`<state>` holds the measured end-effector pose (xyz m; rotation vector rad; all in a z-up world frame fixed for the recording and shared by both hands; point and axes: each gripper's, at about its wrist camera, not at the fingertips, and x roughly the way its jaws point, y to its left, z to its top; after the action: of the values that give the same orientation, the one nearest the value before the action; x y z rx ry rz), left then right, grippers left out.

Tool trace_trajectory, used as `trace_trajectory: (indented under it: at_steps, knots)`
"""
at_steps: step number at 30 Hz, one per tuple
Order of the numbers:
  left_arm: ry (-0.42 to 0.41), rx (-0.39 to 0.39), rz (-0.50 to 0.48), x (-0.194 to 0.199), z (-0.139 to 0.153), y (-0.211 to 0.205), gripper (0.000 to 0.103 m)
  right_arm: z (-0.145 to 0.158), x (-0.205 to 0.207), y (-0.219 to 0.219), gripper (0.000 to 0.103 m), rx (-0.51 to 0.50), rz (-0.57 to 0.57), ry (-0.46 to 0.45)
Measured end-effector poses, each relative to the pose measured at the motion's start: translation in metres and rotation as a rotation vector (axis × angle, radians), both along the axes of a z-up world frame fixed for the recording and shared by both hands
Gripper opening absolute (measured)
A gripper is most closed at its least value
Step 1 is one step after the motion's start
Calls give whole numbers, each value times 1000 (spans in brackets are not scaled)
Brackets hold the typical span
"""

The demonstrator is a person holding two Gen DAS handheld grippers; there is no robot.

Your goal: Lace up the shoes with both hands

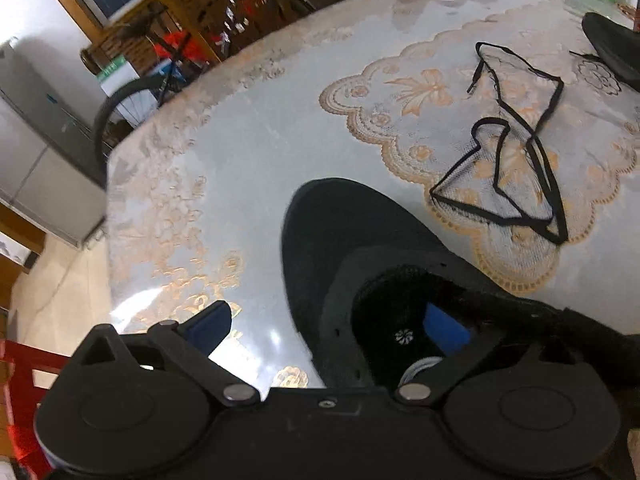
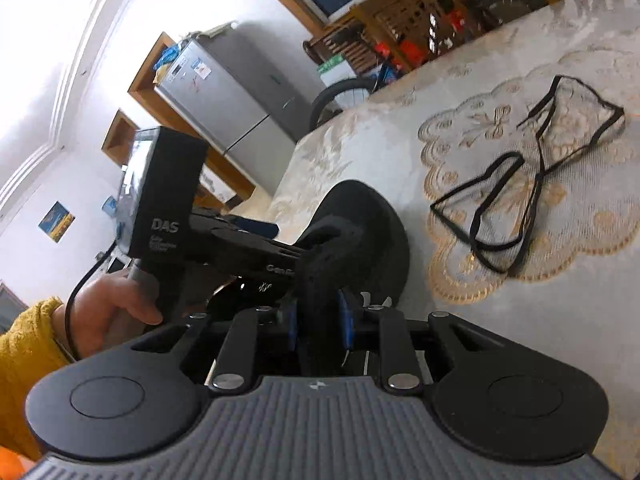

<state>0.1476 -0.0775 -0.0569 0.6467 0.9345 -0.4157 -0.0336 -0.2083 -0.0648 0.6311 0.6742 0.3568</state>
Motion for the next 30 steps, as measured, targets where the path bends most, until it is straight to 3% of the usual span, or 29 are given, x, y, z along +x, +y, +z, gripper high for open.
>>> trace_trajectory:
  at_steps: [3,6,9,12,16,19,23,26,30]
  knots:
    - [-76,-12,-12,-26,15,11,102,8,-10,4,26,-30,8,-9]
    - [-112,-55,-20,-50,31,24,102,21,-12,4,36,-63,-15,-28]
    - [-112,-111,-36,-70,42,35,102,28,-9,-6,39,-94,-78,-20]
    - [-97,-155,-37,-84,43,40,102,24,-4,-18,40,-138,-204,46]
    - [-65,-184,34,-91,40,40,102,21,15,-35,41,-300,-243,64]
    - [-31,-226,98,-92,40,40,102,23,47,-42,45,-552,-125,2]
    - [-26,-233,217,-90,43,40,102,16,111,-61,45,-897,137,-82]
    - [-16,-257,319,-89,45,40,102,3,163,-85,45,-1010,357,-71]
    - [-40,-275,441,-91,50,36,102,-16,216,-102,45,-1069,575,-27]
